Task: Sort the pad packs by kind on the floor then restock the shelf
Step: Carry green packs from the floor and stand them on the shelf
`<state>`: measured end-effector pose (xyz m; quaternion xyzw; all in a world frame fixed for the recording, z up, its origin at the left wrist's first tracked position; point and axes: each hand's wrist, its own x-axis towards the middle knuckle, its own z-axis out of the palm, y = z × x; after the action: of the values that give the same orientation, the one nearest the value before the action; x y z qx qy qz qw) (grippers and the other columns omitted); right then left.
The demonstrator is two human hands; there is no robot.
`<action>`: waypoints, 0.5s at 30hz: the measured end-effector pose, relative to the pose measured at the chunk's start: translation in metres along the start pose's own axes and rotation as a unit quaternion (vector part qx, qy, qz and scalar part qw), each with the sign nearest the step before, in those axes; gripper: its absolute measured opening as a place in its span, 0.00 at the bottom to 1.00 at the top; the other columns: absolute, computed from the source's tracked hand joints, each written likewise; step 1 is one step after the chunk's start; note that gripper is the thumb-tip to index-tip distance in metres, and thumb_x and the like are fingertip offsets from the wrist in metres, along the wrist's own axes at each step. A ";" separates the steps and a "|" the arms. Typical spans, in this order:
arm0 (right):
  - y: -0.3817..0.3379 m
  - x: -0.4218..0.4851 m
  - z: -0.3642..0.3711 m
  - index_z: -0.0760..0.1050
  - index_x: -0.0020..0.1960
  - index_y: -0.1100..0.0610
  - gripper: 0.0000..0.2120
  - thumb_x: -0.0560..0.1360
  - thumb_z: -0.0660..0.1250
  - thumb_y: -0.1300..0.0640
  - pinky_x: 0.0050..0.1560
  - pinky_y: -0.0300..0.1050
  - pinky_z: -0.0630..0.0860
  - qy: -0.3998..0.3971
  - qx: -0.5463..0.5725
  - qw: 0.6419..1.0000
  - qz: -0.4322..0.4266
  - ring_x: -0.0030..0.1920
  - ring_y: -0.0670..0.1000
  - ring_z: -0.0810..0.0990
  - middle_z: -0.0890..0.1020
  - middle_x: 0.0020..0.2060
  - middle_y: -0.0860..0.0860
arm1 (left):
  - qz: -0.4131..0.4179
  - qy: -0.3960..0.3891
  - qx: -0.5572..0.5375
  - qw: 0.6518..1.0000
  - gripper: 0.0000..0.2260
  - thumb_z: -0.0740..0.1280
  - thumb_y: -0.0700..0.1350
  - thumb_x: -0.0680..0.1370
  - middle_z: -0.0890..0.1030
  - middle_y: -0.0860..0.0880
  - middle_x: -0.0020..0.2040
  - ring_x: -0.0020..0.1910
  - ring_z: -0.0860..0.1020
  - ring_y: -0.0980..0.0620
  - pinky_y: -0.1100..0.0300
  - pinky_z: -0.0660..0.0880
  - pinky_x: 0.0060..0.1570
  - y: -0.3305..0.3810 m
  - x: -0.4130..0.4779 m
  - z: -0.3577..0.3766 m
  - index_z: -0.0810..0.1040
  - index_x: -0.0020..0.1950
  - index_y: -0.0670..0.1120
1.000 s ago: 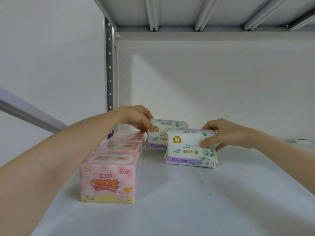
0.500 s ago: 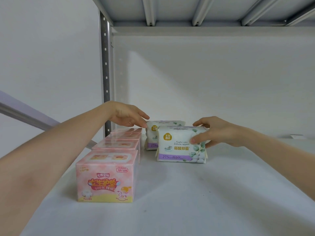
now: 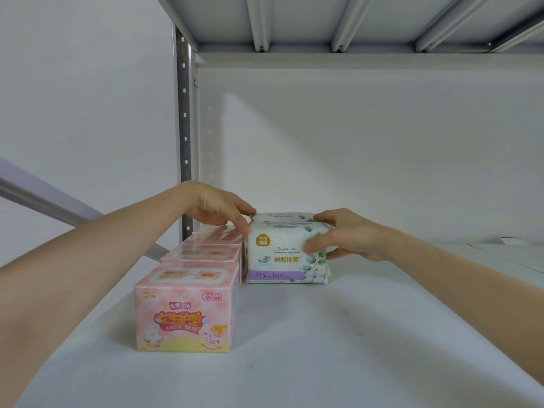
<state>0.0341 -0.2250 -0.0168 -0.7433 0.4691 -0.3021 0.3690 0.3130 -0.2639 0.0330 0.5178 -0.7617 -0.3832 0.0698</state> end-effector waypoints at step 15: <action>0.000 -0.004 0.008 0.68 0.69 0.57 0.37 0.64 0.80 0.58 0.52 0.52 0.82 0.037 0.004 0.999 -0.007 0.51 0.49 0.84 0.80 0.56 0.48 | -0.008 0.083 -0.046 0.995 0.44 0.76 0.40 0.63 0.65 0.51 0.75 0.76 0.59 0.52 0.51 0.52 0.77 -0.002 -0.016 0.011 0.61 0.76 0.43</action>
<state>0.0389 -0.2197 -0.0211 -0.7339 0.4756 -0.3336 0.3521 0.3162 -0.2453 0.0280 0.5502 -0.7307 -0.3739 0.1535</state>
